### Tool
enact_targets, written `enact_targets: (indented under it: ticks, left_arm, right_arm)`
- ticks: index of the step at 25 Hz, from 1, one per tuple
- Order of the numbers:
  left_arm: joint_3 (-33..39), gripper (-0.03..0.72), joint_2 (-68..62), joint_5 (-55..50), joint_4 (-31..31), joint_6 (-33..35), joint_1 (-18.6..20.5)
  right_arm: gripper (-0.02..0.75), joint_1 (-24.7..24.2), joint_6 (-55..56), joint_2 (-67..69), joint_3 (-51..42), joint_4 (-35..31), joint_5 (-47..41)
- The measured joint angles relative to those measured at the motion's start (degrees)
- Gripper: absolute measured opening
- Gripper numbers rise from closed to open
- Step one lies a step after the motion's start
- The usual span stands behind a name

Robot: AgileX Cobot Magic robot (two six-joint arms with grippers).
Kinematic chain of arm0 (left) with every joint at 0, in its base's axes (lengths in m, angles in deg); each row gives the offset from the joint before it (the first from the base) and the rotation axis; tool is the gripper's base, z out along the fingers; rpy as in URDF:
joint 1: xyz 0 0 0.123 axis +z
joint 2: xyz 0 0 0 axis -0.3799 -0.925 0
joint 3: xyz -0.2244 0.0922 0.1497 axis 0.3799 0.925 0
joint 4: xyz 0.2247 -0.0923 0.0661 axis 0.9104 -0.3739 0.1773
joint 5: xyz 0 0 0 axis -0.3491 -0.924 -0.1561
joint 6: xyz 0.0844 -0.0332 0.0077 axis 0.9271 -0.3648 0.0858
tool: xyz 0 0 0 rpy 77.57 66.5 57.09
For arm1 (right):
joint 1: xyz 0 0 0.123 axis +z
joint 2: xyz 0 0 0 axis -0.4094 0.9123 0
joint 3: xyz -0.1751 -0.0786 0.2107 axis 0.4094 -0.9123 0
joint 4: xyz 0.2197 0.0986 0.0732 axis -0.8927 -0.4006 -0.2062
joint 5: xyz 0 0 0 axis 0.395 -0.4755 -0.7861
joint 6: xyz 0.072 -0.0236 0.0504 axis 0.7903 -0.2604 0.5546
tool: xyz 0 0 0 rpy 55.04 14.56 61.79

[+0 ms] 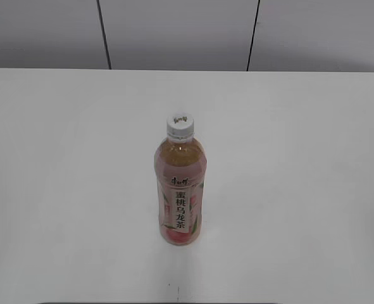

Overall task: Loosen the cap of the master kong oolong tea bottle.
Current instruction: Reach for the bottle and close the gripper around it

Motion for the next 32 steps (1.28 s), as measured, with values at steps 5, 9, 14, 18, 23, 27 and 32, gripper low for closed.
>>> enact_targets:
  ticks: [5, 9, 14, 18, 23, 27, 32]
  left_arm:
    - [0.0, 0.244, 0.0, 0.0, 0.0, 0.0, 0.0]
    - [0.0, 0.244, 0.0, 0.0, 0.0, 0.0, 0.0]
    - [0.0, 0.244, 0.0, 0.0, 0.0, 0.0, 0.0]
    - [0.0, 0.244, 0.0, 0.0, 0.0, 0.0, 0.0]
    - [0.0, 0.244, 0.0, 0.0, 0.0, 0.0, 0.0]
    - [0.0, 0.244, 0.0, 0.0, 0.0, 0.0, 0.0]
    - [0.0, 0.244, 0.0, 0.0, 0.0, 0.0, 0.0]
  right_arm:
    - [0.543, 0.0, 0.0, 0.0, 0.0, 0.0, 0.0]
    - [0.543, 0.0, 0.0, 0.0, 0.0, 0.0, 0.0]
    - [0.543, 0.0, 0.0, 0.0, 0.0, 0.0, 0.0]
    - [0.543, 0.0, 0.0, 0.0, 0.0, 0.0, 0.0]
    - [0.543, 0.0, 0.0, 0.0, 0.0, 0.0, 0.0]
    - [0.543, 0.0, 0.0, 0.0, 0.0, 0.0, 0.0]
    - [0.543, 0.0, 0.0, 0.0, 0.0, 0.0, 0.0]
